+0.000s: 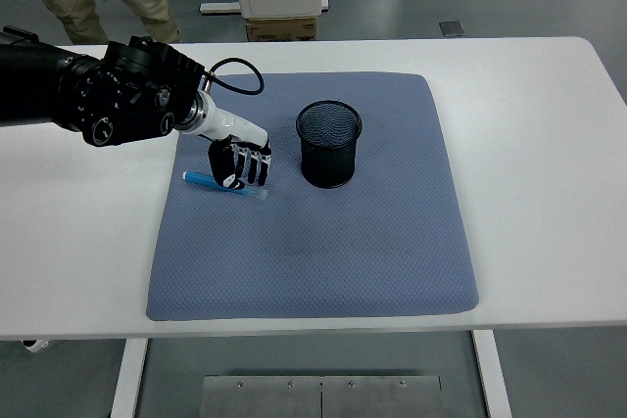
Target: Left hand places marker in pen holder
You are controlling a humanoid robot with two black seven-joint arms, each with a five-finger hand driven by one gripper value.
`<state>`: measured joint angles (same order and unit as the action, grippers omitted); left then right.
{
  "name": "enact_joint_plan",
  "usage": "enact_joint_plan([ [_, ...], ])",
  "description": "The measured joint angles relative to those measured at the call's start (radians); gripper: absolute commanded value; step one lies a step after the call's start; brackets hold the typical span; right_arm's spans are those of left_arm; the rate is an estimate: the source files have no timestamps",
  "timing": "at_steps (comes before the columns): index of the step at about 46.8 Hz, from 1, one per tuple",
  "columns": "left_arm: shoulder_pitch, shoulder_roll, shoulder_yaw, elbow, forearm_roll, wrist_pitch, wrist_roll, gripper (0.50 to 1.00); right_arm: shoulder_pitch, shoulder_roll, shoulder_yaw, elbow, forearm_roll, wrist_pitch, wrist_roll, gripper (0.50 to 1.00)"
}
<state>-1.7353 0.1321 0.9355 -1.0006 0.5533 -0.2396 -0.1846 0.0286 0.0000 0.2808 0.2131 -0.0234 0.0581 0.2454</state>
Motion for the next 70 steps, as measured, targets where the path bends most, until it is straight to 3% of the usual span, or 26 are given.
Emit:
enact_joint_plan([
  [8,-0.029,0.001,0.021,-0.071,0.002,0.096,0.002,0.619,0.000,0.000,0.000,0.000,0.000,0.000,0.000,1.000],
  [15,-0.037,0.001,0.033,-0.076,0.004,0.121,0.002,0.619,0.000,0.000,0.000,0.000,0.000,0.000,0.000,1.000],
  [24,-0.038,0.004,0.042,-0.093,0.055,0.169,0.024,0.681,0.000,0.000,0.000,0.000,0.000,0.000,0.000,1.000],
  [45,-0.015,0.006,0.056,-0.115,0.059,0.178,0.037,0.684,0.000,0.000,-0.001,0.000,0.000,0.000,0.000,1.000],
  [51,-0.007,0.008,0.059,-0.115,0.061,0.204,0.039,0.684,0.000,0.000,0.000,0.000,0.000,0.000,0.000,1.000],
  [70,0.008,0.009,0.058,-0.114,0.060,0.211,0.047,0.622,0.000,0.000,0.000,0.000,0.000,0.000,0.000,1.000],
])
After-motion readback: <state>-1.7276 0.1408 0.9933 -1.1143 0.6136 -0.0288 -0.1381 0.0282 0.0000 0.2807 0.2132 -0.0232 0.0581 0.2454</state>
